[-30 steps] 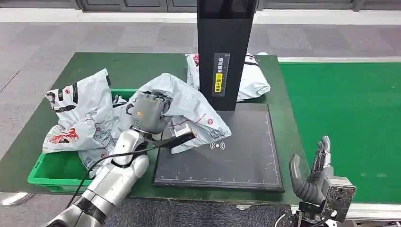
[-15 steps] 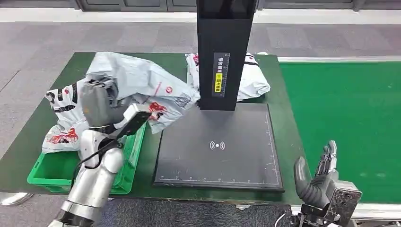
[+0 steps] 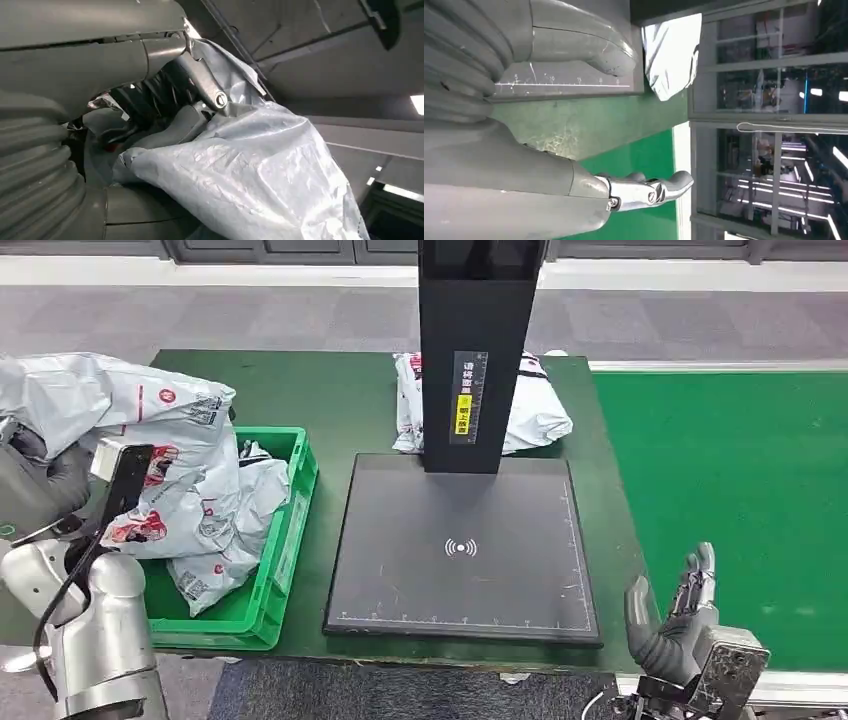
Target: Moved the parcel from conveyor to table for the left to box.
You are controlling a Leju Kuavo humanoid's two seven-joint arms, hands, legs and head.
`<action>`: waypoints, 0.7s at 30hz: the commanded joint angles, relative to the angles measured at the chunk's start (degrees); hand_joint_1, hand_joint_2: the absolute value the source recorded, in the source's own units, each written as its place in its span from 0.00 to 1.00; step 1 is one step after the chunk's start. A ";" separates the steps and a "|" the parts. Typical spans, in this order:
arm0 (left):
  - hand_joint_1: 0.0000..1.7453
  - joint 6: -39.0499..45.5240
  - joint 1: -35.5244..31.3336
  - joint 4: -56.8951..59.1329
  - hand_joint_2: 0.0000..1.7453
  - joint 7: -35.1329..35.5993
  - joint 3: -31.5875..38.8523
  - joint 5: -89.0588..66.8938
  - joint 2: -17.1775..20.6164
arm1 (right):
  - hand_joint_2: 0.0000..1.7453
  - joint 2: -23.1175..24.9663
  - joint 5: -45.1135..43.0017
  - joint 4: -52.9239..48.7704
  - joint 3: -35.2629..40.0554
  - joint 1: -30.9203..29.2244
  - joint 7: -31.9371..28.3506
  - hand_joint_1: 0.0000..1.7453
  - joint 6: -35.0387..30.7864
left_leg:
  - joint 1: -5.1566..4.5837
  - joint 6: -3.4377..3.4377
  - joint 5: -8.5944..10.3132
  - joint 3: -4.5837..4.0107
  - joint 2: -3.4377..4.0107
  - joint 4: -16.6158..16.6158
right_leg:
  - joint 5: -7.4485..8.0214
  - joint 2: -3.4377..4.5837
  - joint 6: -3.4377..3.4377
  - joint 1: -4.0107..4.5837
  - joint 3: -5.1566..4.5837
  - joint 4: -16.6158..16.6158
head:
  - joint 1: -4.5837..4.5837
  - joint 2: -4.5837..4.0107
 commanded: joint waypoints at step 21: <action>1.00 -33.75 1.42 15.28 1.00 6.24 -28.37 -5.60 11.42 | 1.00 0.99 3.29 2.50 -5.38 -2.29 2.15 0.00 7.22 | 0.02 0.03 -0.02 0.10 0.04 -0.05 | 0.03 0.02 0.01 -0.04 0.13 -0.11 | 0.00 -0.02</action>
